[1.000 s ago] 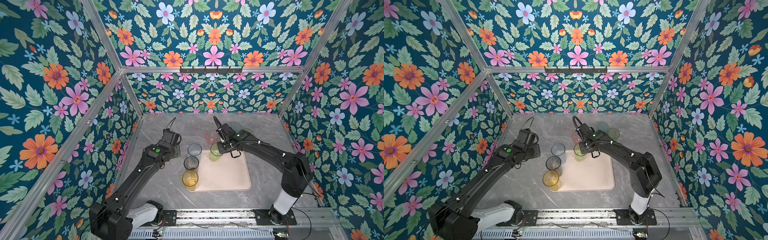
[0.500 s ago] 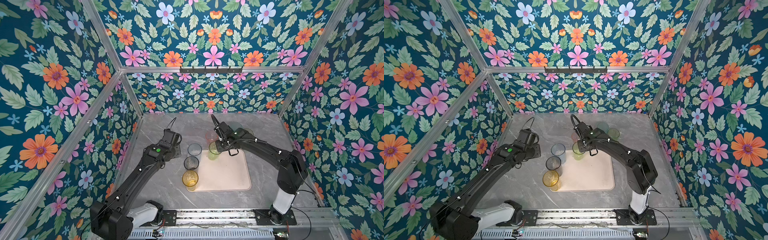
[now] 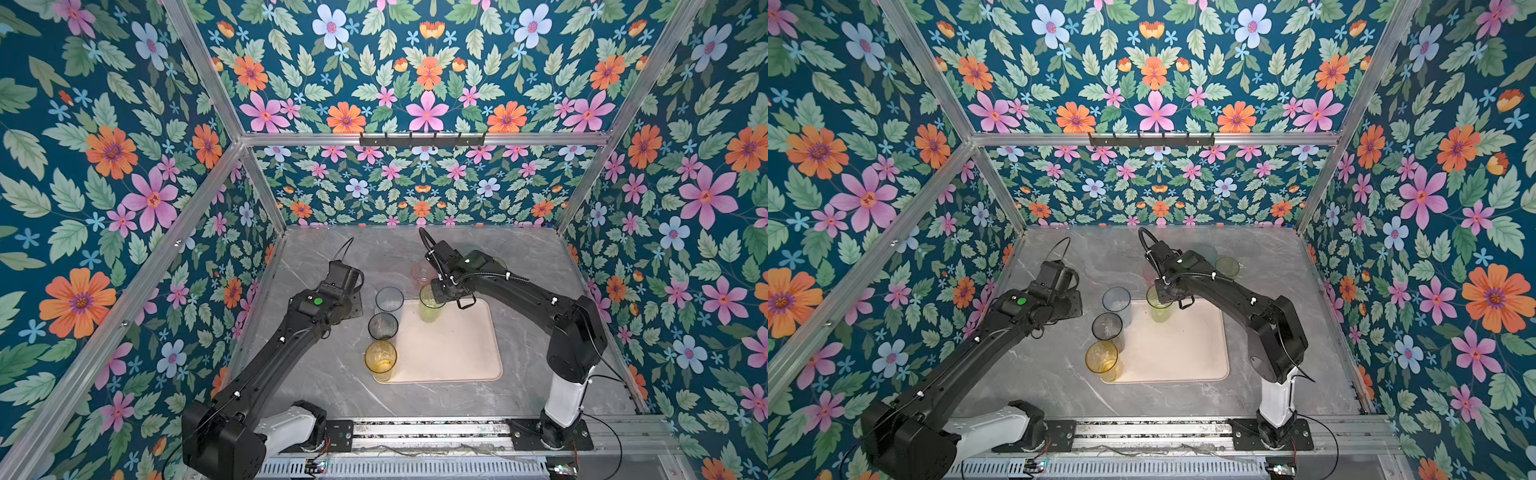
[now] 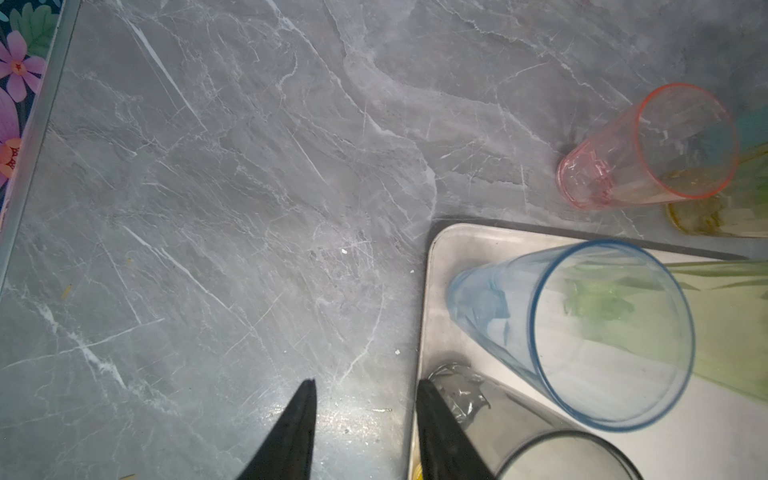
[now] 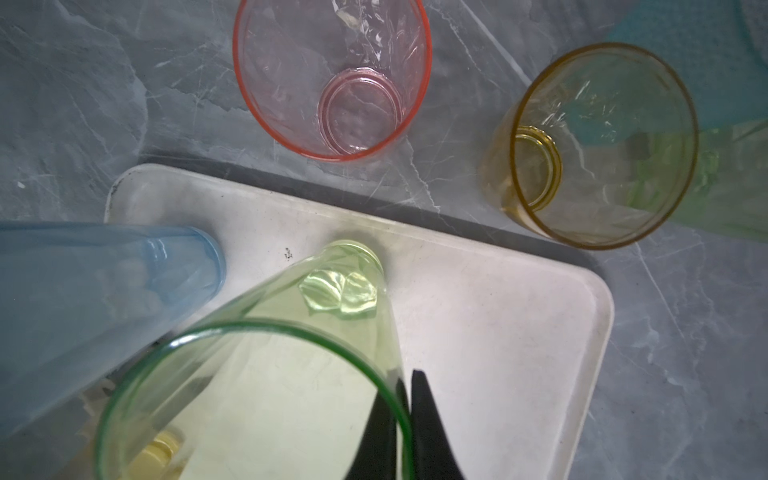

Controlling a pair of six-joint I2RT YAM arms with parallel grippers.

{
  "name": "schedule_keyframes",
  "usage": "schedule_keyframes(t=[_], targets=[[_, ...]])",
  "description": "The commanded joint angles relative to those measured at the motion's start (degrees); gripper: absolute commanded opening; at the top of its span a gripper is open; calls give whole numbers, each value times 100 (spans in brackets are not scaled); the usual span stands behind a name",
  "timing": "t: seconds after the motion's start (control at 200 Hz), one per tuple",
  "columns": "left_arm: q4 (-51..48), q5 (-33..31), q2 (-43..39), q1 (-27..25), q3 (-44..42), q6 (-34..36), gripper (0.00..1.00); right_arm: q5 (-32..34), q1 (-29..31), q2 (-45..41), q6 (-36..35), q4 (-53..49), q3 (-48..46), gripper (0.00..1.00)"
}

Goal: Place the glasses into the tray
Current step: 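Lower the green glass onto the tray beside the blue glass, right gripper, then open the right gripper and lift it off the green glass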

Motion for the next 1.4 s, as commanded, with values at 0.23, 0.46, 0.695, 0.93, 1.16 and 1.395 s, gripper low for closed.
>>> schedule_keyframes(t=[0.23,0.46,0.695,0.93,1.16,1.395], targets=[[86,-26,-78,11,-41,12,43,228,9,124,149,-190,164,0],[106,-24,-49,11,-51,26,43,144,9,128,160,-230,217,17],[103,-47,-120,19,-103,13,43,53,1,122,186,-225,244,25],[103,-43,-153,29,-125,3,43,-18,4,109,177,-260,401,37],[109,-43,-173,46,-130,4,43,-18,6,-1,94,-356,667,43],[134,-42,-208,55,-90,-5,43,-56,9,-385,-114,-111,745,48]])
